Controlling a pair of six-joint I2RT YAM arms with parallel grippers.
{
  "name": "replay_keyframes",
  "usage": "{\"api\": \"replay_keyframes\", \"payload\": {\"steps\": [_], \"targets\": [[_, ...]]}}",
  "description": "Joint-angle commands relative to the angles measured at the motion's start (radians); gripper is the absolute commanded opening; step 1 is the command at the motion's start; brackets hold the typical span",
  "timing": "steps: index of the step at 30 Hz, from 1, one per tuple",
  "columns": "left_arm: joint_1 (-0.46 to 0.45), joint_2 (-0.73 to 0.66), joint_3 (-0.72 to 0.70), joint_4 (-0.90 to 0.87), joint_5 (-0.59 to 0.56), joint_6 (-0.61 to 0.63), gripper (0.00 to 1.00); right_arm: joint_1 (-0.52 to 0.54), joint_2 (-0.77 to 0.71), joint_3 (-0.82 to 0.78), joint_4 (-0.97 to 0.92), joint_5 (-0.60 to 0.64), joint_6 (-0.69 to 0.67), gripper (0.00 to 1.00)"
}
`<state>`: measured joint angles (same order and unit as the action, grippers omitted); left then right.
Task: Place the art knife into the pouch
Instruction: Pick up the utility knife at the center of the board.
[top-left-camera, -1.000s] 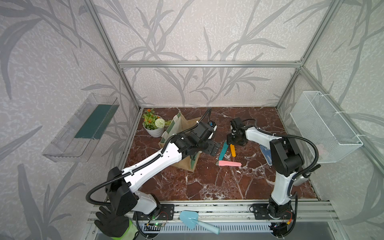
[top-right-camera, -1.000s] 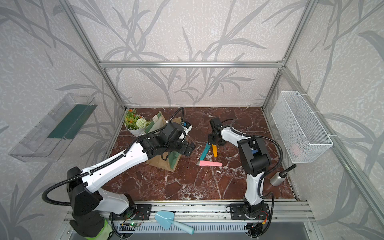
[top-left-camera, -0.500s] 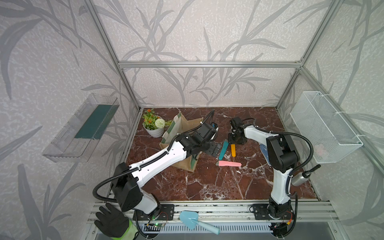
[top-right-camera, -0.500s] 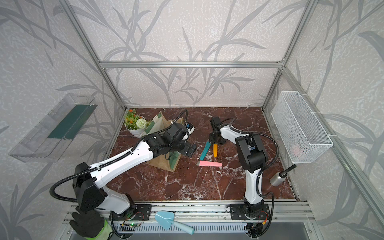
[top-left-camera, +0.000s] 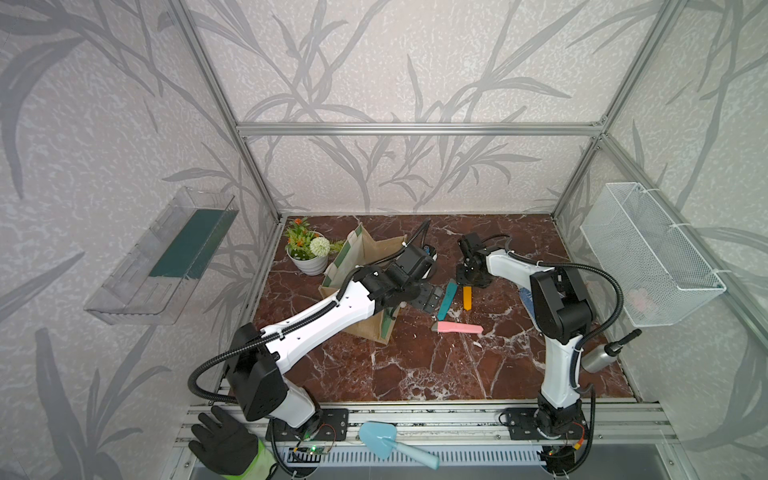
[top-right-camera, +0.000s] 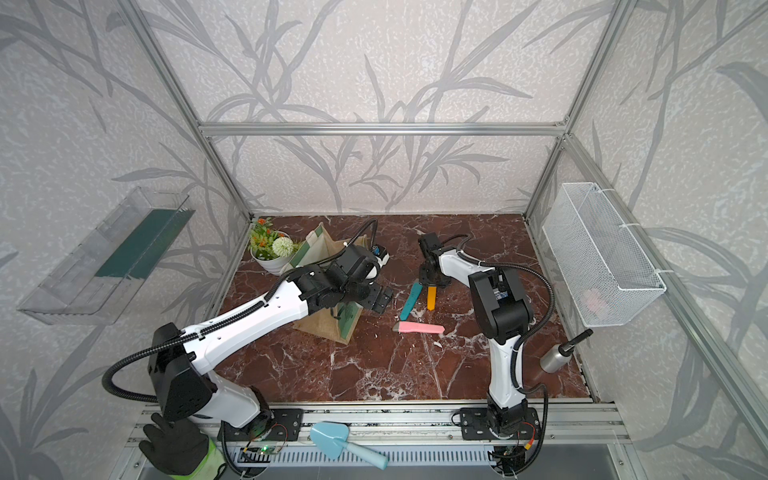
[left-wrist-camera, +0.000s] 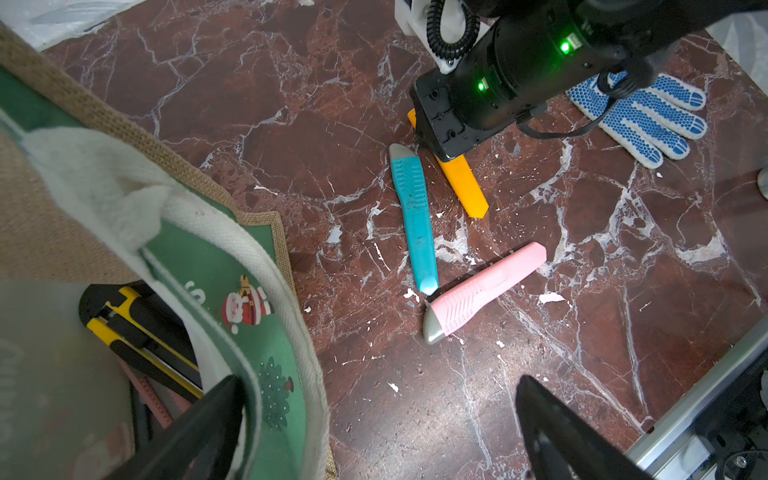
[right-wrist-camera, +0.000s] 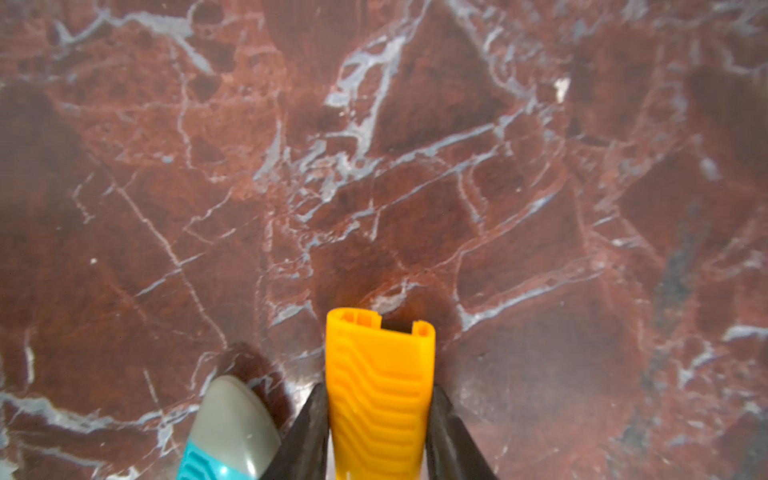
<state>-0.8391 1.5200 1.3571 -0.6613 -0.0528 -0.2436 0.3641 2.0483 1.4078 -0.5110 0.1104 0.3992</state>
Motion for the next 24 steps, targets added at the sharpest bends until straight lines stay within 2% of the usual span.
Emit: {"api": "replay_keyframes", "payload": {"steps": [1,10,17,24], "targets": [[-0.008,-0.002,0.025,-0.023,-0.011,0.006,0.99,0.004,0.051,-0.004,-0.078,0.051,0.021,0.29],[-0.007,-0.022,0.030,-0.030,-0.039,0.002,0.99,0.004,-0.011,-0.025,-0.050,0.013,0.040,0.27],[-0.006,-0.053,0.022,-0.051,-0.108,0.013,0.99,0.004,-0.057,-0.041,-0.035,-0.010,0.056,0.26],[-0.006,-0.090,-0.010,-0.027,-0.103,0.009,0.99,0.003,-0.109,-0.053,-0.033,-0.024,0.062,0.24]]}}
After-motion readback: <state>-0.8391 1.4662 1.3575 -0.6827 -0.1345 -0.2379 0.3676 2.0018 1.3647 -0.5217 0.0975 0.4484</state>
